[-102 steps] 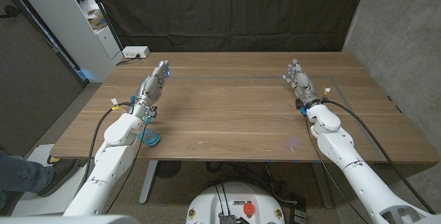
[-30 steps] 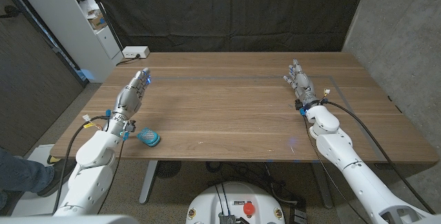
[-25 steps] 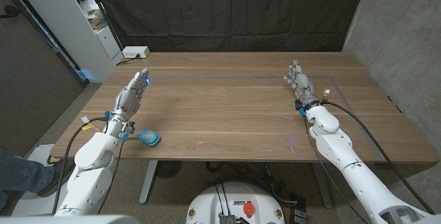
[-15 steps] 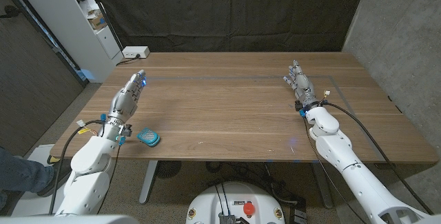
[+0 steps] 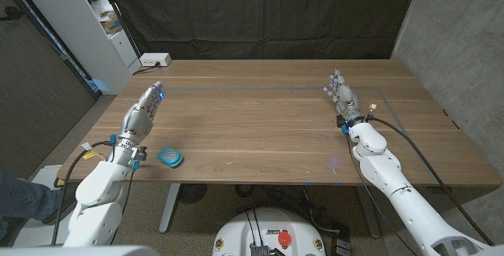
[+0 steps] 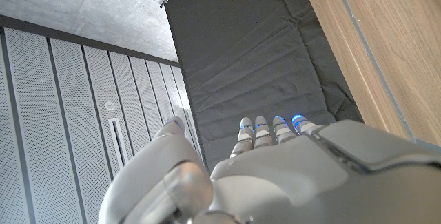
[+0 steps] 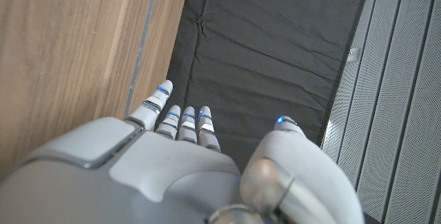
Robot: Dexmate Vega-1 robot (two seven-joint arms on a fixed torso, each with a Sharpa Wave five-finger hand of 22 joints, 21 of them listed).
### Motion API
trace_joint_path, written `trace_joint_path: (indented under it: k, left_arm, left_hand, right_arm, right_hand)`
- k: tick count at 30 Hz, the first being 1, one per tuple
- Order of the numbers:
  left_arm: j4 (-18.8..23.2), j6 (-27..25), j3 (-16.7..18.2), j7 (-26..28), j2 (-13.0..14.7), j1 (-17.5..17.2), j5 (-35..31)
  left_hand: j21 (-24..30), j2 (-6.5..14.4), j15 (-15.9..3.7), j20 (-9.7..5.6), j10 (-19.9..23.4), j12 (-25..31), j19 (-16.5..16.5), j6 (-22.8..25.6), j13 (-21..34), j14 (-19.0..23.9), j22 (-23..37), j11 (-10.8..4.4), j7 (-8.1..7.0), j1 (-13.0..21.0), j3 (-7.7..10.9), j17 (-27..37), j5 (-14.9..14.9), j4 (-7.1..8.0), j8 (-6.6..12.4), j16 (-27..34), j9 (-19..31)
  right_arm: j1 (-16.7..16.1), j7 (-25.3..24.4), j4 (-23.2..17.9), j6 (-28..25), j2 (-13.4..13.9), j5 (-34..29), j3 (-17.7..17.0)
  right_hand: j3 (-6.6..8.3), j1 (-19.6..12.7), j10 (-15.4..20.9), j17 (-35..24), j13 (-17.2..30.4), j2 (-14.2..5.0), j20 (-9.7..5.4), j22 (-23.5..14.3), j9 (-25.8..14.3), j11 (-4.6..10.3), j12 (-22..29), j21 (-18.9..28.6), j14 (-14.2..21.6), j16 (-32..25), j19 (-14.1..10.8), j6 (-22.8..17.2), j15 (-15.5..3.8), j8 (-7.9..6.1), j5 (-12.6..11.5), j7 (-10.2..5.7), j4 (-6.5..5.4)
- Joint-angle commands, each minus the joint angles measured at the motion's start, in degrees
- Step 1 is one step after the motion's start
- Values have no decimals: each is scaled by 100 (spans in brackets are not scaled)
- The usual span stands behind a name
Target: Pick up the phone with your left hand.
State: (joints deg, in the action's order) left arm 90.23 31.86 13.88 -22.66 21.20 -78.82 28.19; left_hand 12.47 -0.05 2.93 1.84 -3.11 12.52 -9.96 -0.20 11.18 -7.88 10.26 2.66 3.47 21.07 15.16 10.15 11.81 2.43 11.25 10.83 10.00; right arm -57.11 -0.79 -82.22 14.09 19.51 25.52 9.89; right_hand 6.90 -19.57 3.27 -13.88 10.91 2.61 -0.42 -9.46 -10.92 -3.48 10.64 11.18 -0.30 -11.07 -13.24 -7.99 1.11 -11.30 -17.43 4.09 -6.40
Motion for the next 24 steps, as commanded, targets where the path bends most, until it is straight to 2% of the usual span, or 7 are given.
trace_joint_path:
  k: [1,24]
  left_arm:
    - [-112,378,99,-135,-71,-102,94]
    - [-88,650,317,-61,-77,-315,-13]
  left_hand:
    - [-33,50,-21,39,-34,3,-221,50,11,7,10,-11,9,29,6,15,-6,-49,-6,6,18]
    - [-64,79,-42,37,-41,-9,-259,45,4,-9,9,-35,-16,119,39,13,-7,-129,-20,-7,19]
  right_arm:
    - [43,-12,71,49,-27,-5,33]
    - [21,-51,-5,-77,40,-22,39]
  right_hand:
    - [-15,0,-5,-10,18,-63,16,-32,-18,31,45,-1,-18,-35,22,-55,6,-16,-40,-10,22]
    - [-30,2,-4,19,9,-76,19,-32,-15,29,46,-10,-18,-40,29,-63,3,-15,-50,-17,31]
